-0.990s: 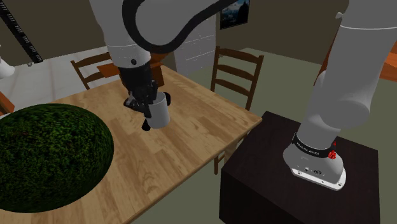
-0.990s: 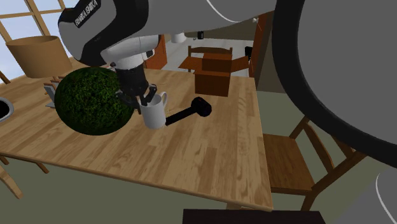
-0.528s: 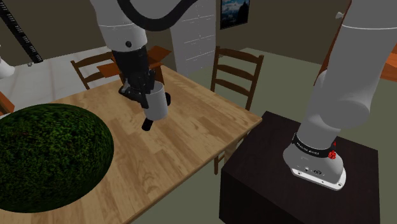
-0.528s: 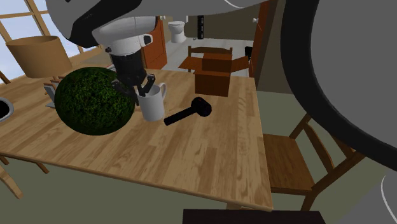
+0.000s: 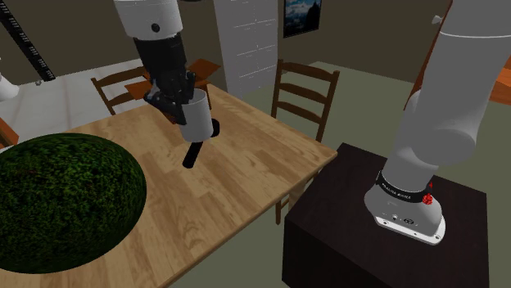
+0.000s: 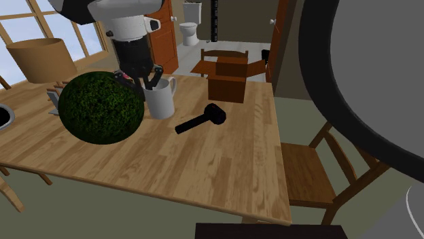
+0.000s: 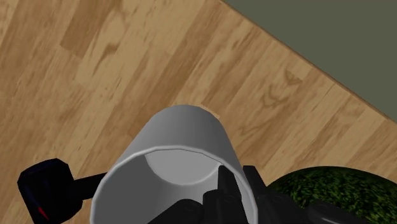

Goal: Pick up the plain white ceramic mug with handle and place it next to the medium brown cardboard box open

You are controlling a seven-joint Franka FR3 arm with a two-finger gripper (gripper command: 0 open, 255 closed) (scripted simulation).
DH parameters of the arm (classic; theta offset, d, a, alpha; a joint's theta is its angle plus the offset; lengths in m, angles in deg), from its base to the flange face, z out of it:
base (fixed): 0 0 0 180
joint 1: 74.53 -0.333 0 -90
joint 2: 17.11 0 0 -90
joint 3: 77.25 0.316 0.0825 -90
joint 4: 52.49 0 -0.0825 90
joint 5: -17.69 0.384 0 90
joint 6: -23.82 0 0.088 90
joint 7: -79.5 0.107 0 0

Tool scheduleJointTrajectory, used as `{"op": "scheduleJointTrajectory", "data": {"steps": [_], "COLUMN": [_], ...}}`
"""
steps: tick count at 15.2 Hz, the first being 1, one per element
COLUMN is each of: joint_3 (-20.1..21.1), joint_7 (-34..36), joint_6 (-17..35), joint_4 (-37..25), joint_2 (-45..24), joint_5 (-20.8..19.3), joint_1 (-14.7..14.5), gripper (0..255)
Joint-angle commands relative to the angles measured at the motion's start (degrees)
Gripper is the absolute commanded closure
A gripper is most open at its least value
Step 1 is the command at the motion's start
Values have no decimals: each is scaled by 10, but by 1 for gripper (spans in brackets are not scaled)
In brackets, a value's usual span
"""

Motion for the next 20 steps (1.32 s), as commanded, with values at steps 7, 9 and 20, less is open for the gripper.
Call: {"op": "scheduleJointTrajectory", "data": {"steps": [7, 9, 20], "joint_3": [2, 3, -55], "joint_7": [0, 1, -126], "joint_6": [-66, -83, -83], "joint_4": [-73, -94, -83], "joint_2": [-9, -13, 6], "joint_5": [-4, -6, 11], "joint_1": [-3, -5, 64], "gripper": [255, 255, 255]}}
